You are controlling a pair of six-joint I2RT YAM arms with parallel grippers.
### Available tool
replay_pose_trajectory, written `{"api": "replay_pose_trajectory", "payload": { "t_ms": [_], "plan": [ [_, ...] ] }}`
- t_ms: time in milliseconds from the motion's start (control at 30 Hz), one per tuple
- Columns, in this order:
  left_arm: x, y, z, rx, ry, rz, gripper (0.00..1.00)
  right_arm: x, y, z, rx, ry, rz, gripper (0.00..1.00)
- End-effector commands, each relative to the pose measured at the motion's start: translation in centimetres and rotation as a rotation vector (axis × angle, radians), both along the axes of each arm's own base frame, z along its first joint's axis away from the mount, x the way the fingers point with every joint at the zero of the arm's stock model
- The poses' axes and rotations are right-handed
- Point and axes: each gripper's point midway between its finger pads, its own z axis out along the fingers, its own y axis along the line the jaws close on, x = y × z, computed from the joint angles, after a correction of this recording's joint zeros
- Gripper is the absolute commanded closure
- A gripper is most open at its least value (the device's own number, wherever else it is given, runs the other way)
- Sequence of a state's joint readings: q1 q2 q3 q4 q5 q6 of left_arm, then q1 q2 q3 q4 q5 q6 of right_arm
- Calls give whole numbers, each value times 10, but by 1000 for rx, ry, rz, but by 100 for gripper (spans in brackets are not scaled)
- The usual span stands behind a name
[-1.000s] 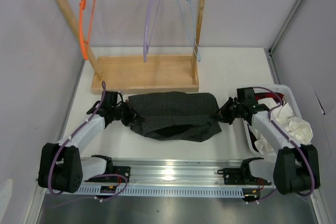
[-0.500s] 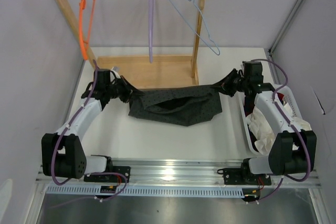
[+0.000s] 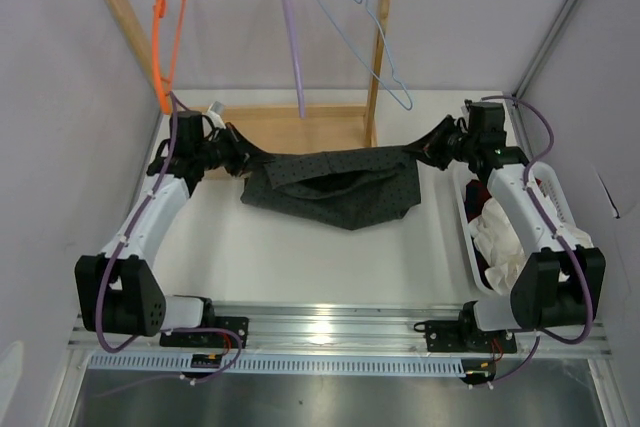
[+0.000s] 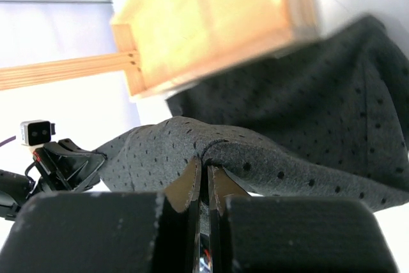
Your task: Place the skirt on the hanger
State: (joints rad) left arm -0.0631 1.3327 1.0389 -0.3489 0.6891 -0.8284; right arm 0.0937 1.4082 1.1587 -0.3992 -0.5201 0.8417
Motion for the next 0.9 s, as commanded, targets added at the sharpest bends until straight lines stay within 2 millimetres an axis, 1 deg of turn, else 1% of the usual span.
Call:
{"api": "replay_pose_trajectory", "payload": {
  "t_ms": [0,33,100,167,200,233,267,300,367,433,467,500,533,567,600,633,667,700,733,767,800,833,867],
  "plan": [
    [-6,3,44,14,-157,-37,100,-2,0,45,-8,-136,13,100],
    [-8,3,41,15,-153,-35,100,-3,0,46,-6,-141,14,100],
    [-9,5,33,24,-136,-29,100,-5,0,37,-5,-122,11,100],
    [-15,2,18,0,-75,-45,100,-9,1,32,4,-105,20,100],
    [-23,-1,9,-17,-55,-60,100,-15,4,28,9,-98,32,100],
    [-27,0,14,-21,-70,-48,100,-20,5,26,11,-91,35,100],
    [-32,1,7,-17,-60,-42,100,-24,7,25,12,-94,39,100],
    [-37,2,6,-13,-65,-37,100,-32,5,28,7,-111,35,100],
    [-48,1,24,-19,-121,-45,100,-41,5,34,-7,-124,38,100],
    [-60,1,38,-4,-154,-73,100,-50,5,61,-13,-194,42,100],
    [-67,1,61,8,-219,-81,100,-57,4,68,-23,-205,49,100],
    [-72,2,84,17,-280,-94,100,-59,3,87,-24,-257,51,100],
    [-81,2,92,38,-311,-115,100,-68,3,106,-21,-313,53,100],
    [-87,2,113,43,-375,-123,100,-73,3,118,-25,-351,60,100],
    [-99,2,137,48,-453,-129,100,-79,2,131,-22,-391,63,100],
    [-109,3,151,58,-503,-140,100,-90,2,155,-16,-465,66,100],
    [-116,3,158,58,-531,-144,100,-96,2,169,-10,-509,72,100],
    [-130,3,170,59,-582,-151,100,-102,0,178,-15,-543,73,100],
    [-140,3,183,69,-637,-156,100,-108,-1,188,-20,-574,75,100],
    [-148,2,187,71,-660,-170,100,-121,-2,206,-18,-629,79,100],
    [-154,2,189,79,-676,-178,100,-127,-3,215,-24,-666,79,100],
    [-163,2,198,84,-733,-186,100,-133,-4,222,-24,-692,79,100],
    [-168,0,195,75,-740,-200,100,-144,-5,236,-21,-747,80,100]
  ]
}}
